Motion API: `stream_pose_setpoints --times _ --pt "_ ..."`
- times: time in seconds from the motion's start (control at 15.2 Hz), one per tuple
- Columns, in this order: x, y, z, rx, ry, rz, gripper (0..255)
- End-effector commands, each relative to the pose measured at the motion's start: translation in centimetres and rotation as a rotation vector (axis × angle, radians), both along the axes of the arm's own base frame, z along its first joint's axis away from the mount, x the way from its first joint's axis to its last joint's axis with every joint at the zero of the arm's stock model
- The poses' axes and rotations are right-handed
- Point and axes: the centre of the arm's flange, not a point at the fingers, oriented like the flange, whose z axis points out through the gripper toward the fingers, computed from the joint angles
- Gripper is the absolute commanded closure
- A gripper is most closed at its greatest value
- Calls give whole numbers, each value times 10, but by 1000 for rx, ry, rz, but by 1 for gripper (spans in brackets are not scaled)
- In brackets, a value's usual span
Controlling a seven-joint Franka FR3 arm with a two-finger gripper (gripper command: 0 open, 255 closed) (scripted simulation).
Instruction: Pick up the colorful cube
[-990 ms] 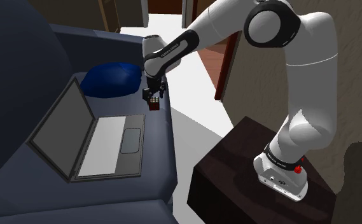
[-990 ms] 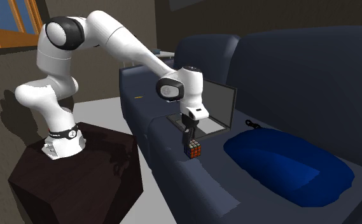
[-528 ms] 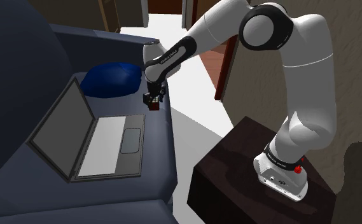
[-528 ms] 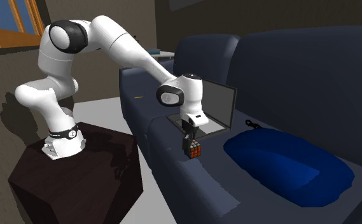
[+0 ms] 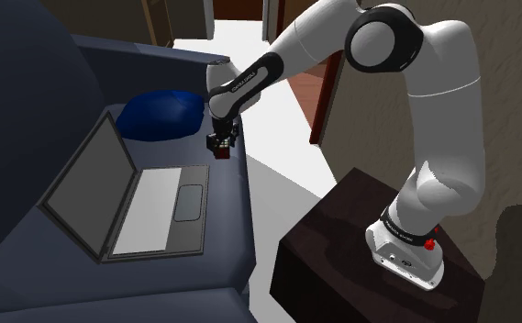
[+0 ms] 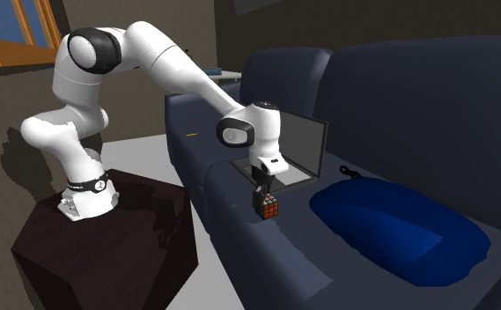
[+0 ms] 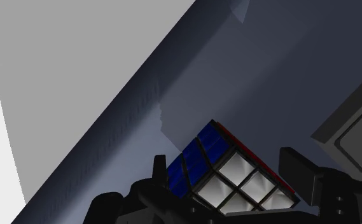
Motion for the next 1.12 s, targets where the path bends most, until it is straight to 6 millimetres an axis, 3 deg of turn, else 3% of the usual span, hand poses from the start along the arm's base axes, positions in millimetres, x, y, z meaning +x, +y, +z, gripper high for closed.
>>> stream_pose_setpoints --times 0.0,1.06 --pt "0 0 -2 0 2 1 255" --pt "0 0 78 0 2 1 255"
